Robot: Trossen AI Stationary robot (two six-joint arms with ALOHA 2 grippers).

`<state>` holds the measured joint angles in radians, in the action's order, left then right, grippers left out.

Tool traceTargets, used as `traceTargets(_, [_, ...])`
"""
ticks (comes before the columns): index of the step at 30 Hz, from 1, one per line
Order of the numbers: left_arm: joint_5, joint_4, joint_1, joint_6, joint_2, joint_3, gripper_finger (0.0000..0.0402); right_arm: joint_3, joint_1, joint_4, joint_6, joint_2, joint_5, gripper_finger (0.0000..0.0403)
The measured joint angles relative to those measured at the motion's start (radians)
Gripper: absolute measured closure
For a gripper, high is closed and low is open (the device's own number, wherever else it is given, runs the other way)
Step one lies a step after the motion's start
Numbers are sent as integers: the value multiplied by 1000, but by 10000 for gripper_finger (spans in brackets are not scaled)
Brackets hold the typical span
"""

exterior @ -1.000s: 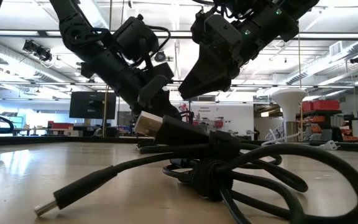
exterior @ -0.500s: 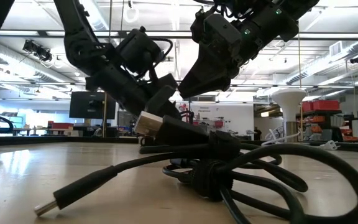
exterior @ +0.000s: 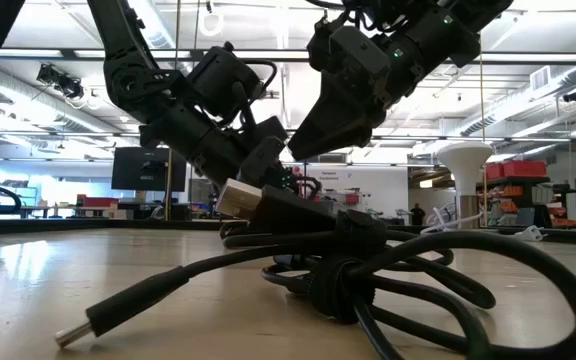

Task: Pick & Place USB Port
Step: Put the black charger cable into the green basket

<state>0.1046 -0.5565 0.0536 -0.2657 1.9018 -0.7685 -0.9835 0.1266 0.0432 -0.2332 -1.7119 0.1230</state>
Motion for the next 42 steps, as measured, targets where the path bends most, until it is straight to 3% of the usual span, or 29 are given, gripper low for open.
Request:
traceTargets(10, [-5,78,-9,20,-120,2,400,0,-21,-11,5,0,0,256])
traceTargets(20, [133,322,-19,75,-319,1,400,0,-28,10,6,0,-24,256])
traceTargets(24, [177,343,-20,100,-409,1,400,0,-27,39,1,0,-59,256])
traceTargets(35, [303,355,-71,232,-579,1,400,0,-75,290,-1,0,-72,252])
traceTargets(42, [360,351,-100,303,-661,0,400,0,-119,418,-1,0,-142,213])
